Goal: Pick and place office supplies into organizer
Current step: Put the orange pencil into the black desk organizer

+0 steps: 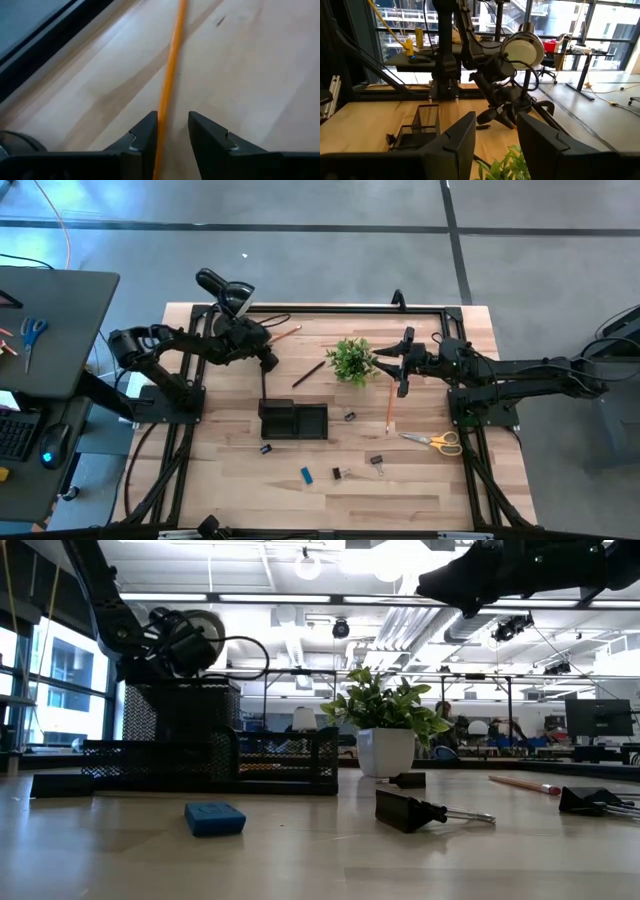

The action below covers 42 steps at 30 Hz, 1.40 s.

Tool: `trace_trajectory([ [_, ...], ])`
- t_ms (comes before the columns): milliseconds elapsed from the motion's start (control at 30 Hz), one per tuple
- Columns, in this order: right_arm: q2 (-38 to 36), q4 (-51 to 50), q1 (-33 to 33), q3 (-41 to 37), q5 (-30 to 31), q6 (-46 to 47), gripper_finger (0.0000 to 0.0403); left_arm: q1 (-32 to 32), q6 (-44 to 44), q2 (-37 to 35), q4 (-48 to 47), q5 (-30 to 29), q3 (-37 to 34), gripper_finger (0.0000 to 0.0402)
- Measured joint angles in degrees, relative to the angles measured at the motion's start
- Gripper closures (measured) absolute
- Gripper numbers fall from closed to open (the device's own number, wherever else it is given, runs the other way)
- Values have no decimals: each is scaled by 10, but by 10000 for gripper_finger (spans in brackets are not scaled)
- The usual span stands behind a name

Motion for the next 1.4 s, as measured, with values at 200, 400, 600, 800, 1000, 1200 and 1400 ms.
trace_trajectory([
  [200,0,0,0,0,0,0,263,-4,-34,3,-2,-12,2,319],
  [400,0,0,0,0,2,-7,263,-4,-33,2,-19,14,3,336],
  [600,0,0,0,0,6,-12,263,-4,-26,2,-28,24,4,375],
  [800,0,2,0,0,7,-22,263,-4,-18,0,-42,26,4,388],
  [1000,0,17,0,0,7,-27,263,-4,-19,-11,-50,77,3,397],
  [1200,0,22,0,0,7,-39,263,-5,-33,-51,-82,167,0,400],
  [1400,0,22,0,0,7,-39,263,-5,-49,-94,-86,227,1,401],
])
